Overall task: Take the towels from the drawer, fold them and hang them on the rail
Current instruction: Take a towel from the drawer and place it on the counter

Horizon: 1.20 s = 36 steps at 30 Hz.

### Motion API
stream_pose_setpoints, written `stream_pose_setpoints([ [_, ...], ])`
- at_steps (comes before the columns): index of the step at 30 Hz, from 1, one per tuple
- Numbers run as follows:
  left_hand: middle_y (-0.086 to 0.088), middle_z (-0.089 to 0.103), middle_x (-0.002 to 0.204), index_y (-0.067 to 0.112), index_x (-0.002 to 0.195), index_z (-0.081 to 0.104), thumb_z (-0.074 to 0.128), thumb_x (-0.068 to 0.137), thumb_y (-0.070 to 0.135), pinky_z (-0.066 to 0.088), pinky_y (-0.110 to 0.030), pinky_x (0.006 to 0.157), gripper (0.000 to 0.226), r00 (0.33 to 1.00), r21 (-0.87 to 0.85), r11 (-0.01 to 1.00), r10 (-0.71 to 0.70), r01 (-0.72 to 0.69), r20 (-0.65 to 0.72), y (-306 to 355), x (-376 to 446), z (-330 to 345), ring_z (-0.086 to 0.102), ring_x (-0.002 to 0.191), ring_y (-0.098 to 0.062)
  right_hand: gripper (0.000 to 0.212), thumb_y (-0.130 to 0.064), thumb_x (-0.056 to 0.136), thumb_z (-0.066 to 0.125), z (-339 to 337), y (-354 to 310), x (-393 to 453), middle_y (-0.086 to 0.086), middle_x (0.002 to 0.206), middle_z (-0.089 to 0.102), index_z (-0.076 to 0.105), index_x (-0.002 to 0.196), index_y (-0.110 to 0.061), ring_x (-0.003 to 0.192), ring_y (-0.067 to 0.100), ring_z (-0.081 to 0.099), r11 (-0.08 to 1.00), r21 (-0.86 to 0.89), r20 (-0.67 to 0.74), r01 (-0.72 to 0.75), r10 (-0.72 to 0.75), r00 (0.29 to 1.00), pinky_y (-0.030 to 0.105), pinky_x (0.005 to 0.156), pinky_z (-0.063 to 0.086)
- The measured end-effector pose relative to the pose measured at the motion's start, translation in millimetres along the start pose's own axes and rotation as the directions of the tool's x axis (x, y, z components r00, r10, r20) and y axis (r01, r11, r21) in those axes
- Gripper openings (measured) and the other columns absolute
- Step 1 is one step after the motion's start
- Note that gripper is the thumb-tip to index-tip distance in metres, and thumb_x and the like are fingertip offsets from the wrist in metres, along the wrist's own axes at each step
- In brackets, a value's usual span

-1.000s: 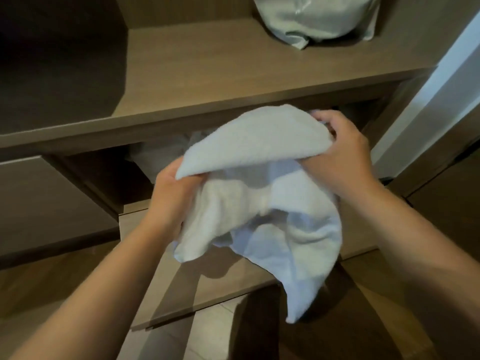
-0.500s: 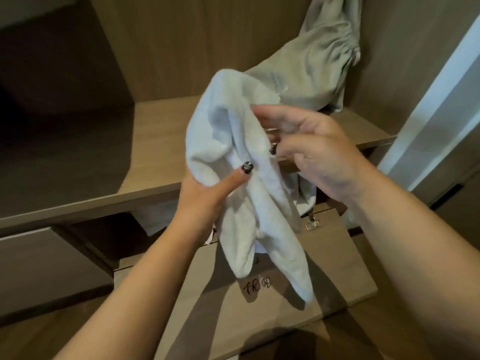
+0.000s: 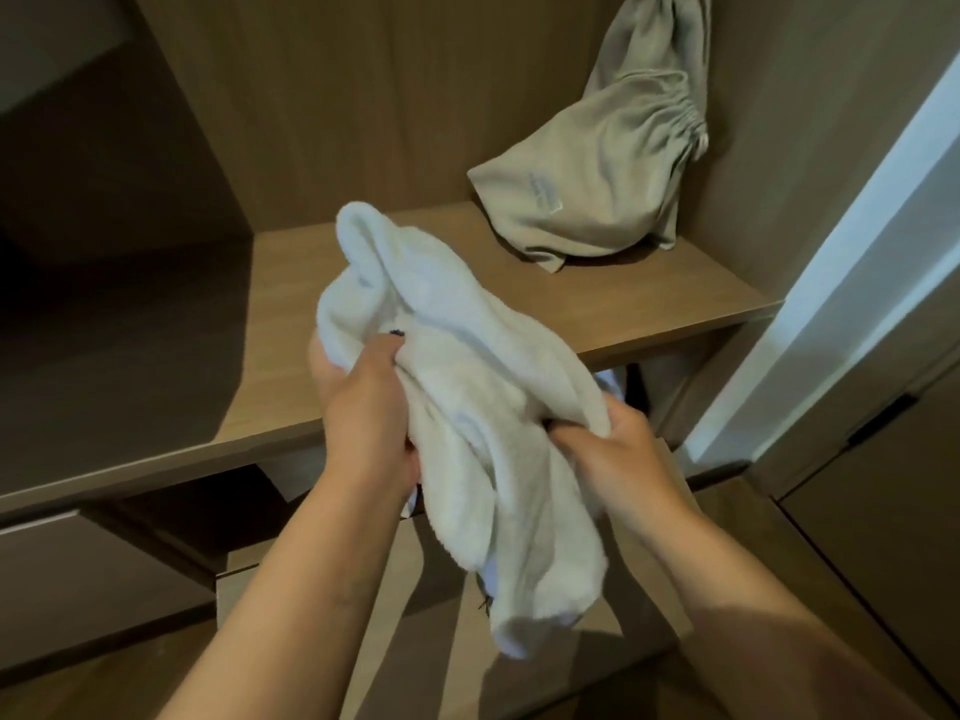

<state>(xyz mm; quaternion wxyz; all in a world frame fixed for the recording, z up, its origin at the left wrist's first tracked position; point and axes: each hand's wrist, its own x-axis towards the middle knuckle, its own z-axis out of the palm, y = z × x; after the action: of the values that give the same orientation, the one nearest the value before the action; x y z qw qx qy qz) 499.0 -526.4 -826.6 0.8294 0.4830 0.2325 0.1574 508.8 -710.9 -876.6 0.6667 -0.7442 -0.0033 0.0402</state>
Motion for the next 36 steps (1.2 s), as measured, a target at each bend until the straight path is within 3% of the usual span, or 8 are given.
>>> stream_pose_setpoints([
  [5, 0.02, 0.068, 0.1, 0.058, 0.097, 0.059, 0.053, 0.088, 0.012, 0.056, -0.037, 0.08, 0.047, 0.953, 0.434, 0.85, 0.287, -0.299, 0.095, 41, -9, 17, 0.066, 0.09, -0.001, 0.023, -0.018, 0.087, 0.067, -26, -68, 7, -0.017, 0.089, 0.071, 0.069, 0.1, -0.036, 0.08, -0.003, 0.066, 0.995, -0.094, -0.144, 0.016, -0.03, 0.989, 0.02, 0.067, 0.05],
  [10, 0.032, 0.064, 0.102, 0.065, 0.088, 0.061, 0.055, 0.09, 0.007, 0.054, -0.024, 0.08, 0.059, 0.934, 0.494, 0.796, 0.249, -0.348, 0.257, 120, -51, 52, 0.062, 0.095, 0.006, 0.027, -0.016, 0.083, 0.07, -37, -165, -2, -0.017, 0.09, 0.067, 0.063, 0.101, -0.035, 0.082, -0.006, 0.062, 0.994, -0.11, -0.294, 0.02, -0.052, 0.954, 0.016, 0.068, 0.049],
  [14, 0.028, 0.063, 0.095, 0.044, 0.095, 0.065, 0.062, 0.077, 0.031, 0.049, -0.018, 0.068, 0.023, 0.95, 0.486, 0.839, 0.11, -0.246, 0.292, 198, -82, 80, 0.062, 0.089, 0.004, 0.033, -0.01, 0.081, 0.072, -41, -257, -14, -0.015, 0.086, 0.06, 0.051, 0.089, -0.034, 0.08, -0.001, 0.059, 0.971, -0.228, -0.356, 0.069, -0.149, 0.922, 0.003, 0.059, 0.041],
  [19, 0.001, 0.067, 0.079, 0.025, 0.072, 0.065, 0.074, 0.075, 0.051, 0.048, -0.032, 0.065, 0.028, 0.983, 0.355, 0.928, -0.154, 0.109, 0.101, 284, -120, 117, 0.066, 0.074, -0.016, 0.028, -0.012, 0.08, 0.072, -38, -377, -43, -0.009, 0.094, 0.068, 0.06, 0.098, -0.031, 0.088, 0.005, 0.064, 0.987, -0.154, -0.106, 0.046, -0.063, 0.992, 0.01, 0.064, 0.049],
  [25, -0.012, 0.058, 0.075, 0.005, 0.087, 0.056, 0.075, 0.082, 0.018, 0.044, -0.026, 0.045, 0.024, 0.974, 0.144, 0.963, -0.222, 0.226, -0.046, 386, -163, 151, 0.061, 0.056, -0.018, 0.068, -0.046, 0.062, 0.073, -43, -500, -82, -0.019, 0.115, 0.064, 0.051, 0.126, -0.045, 0.104, 0.0, 0.062, 0.998, -0.005, 0.245, -0.056, 0.055, 0.968, 0.019, 0.072, 0.055],
  [29, -0.022, 0.07, 0.099, -0.001, 0.113, 0.062, 0.069, 0.089, 0.017, 0.055, -0.034, 0.059, 0.03, 0.958, -0.06, 0.958, -0.277, 0.282, 0.074, 444, -197, 172, 0.071, 0.083, -0.031, 0.091, -0.056, 0.048, 0.086, -41, -556, -97, -0.032, 0.121, 0.052, 0.033, 0.122, -0.066, 0.116, -0.002, 0.053, 0.984, -0.178, 0.321, 0.004, 0.054, 0.945, 0.025, 0.089, 0.051],
  [33, -0.022, 0.067, 0.121, 0.004, 0.128, 0.062, 0.065, 0.093, 0.025, 0.055, -0.039, 0.083, 0.041, 0.952, -0.124, 0.948, -0.28, 0.294, 0.124, 490, -218, 187, 0.066, 0.111, -0.033, 0.075, -0.046, 0.06, 0.087, -32, -598, -99, -0.027, 0.112, 0.061, 0.041, 0.119, -0.054, 0.106, -0.004, 0.06, 0.977, -0.17, 0.3, 0.132, -0.076, 0.951, 0.029, 0.087, 0.053],
  [36, -0.017, 0.072, 0.112, 0.006, 0.121, 0.066, 0.064, 0.092, 0.027, 0.057, -0.036, 0.078, 0.035, 0.98, 0.013, 0.986, -0.166, 0.166, 0.109, 521, -218, 180, 0.07, 0.103, -0.029, 0.046, -0.041, 0.068, 0.077, -23, -627, -92, -0.021, 0.099, 0.066, 0.053, 0.107, -0.041, 0.09, -0.004, 0.064, 0.966, -0.163, 0.274, 0.202, -0.153, 0.95, 0.024, 0.073, 0.051],
])
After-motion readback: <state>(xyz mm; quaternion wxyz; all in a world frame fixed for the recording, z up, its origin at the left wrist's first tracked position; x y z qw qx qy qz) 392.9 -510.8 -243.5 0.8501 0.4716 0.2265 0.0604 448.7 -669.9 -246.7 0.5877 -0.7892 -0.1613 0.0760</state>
